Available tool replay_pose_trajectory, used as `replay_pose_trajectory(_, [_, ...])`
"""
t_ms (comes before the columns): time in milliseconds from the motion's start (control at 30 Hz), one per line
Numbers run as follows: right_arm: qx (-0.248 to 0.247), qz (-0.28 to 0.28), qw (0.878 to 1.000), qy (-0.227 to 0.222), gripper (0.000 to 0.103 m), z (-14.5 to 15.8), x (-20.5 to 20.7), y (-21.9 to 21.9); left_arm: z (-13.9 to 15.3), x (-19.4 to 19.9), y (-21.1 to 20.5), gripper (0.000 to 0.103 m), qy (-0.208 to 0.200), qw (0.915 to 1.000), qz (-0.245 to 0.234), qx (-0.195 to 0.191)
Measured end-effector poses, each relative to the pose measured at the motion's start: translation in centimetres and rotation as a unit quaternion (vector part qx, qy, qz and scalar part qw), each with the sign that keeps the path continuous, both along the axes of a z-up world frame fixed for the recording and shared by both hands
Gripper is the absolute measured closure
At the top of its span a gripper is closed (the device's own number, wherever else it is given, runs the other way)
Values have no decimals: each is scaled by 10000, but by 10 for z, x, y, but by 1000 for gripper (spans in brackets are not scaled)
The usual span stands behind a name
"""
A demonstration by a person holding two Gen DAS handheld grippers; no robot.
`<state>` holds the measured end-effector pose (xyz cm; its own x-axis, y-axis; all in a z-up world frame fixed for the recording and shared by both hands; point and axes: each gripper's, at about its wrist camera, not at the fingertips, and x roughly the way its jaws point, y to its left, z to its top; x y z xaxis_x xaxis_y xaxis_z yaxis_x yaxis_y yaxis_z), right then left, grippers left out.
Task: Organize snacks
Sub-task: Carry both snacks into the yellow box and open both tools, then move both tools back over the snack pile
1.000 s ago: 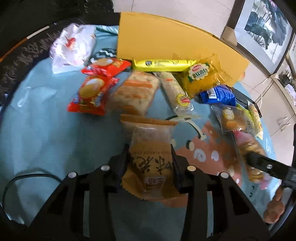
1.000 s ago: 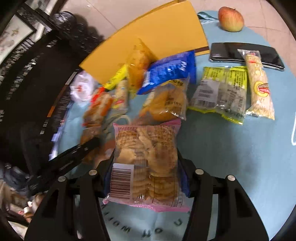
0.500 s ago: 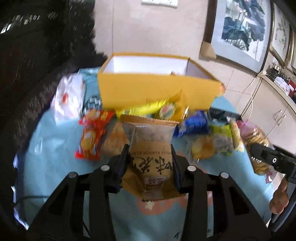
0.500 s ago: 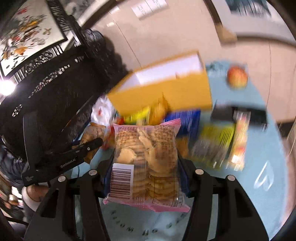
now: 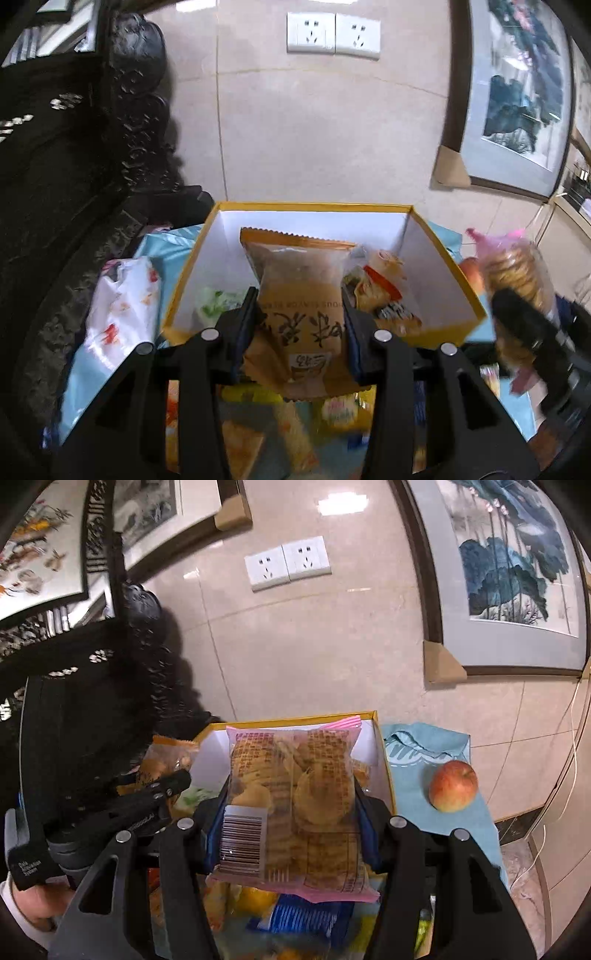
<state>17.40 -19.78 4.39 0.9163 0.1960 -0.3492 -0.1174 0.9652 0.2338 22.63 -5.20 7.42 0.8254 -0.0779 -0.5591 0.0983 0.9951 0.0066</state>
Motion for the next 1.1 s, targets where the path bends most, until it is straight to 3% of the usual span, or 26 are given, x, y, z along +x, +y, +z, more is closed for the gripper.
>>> replay_pose_trajectory(233, [171,53,9982,572,44,-26,70,-3,-18,53,-6,59,151,9998,36,-85])
replay_pose_trajectory(267, [179,51,9978,633,39,-29,74,-2,-22,59,-4,42,205,9996,120,-133])
replay_pose_trajectory(300, [80,2,9977,667,36,-31,76,-2,-24,60,-2,16,232,9993,262,-141])
replay_pose_trajectory(367, [-41,-146,9988,473,27,-30,66,-4,-23,53,4,8,56,9986,492,-192])
replay_pose_trajectory(433, [-61,-137,9995,287,27,-29,50,-9,-18,39,7,7,-81,9989,416,-216])
replay_pose_trajectory(600, [93,26,9993,351,26,-31,12,-21,-9,3,10,5,-43,9992,337,217])
replay_pose_trajectory(667, [137,8,9994,312,18,-32,-8,-26,-7,-17,14,4,-58,9988,326,360])
replay_pose_trajectory(733, [261,-98,9994,181,1,-34,-33,-33,-7,-34,20,4,-60,9983,341,460])
replay_pose_trajectory(833, [477,-176,9987,64,1,-40,-60,-39,-9,-59,31,3,-68,9976,377,571])
replay_pose_trajectory(933, [783,-112,9967,157,1,-55,-77,-44,-22,-82,45,2,10,9975,404,574])
replay_pose_trajectory(1100, [1047,-58,9933,489,1,-85,-80,-47,-72,-92,52,2,551,9950,255,798])
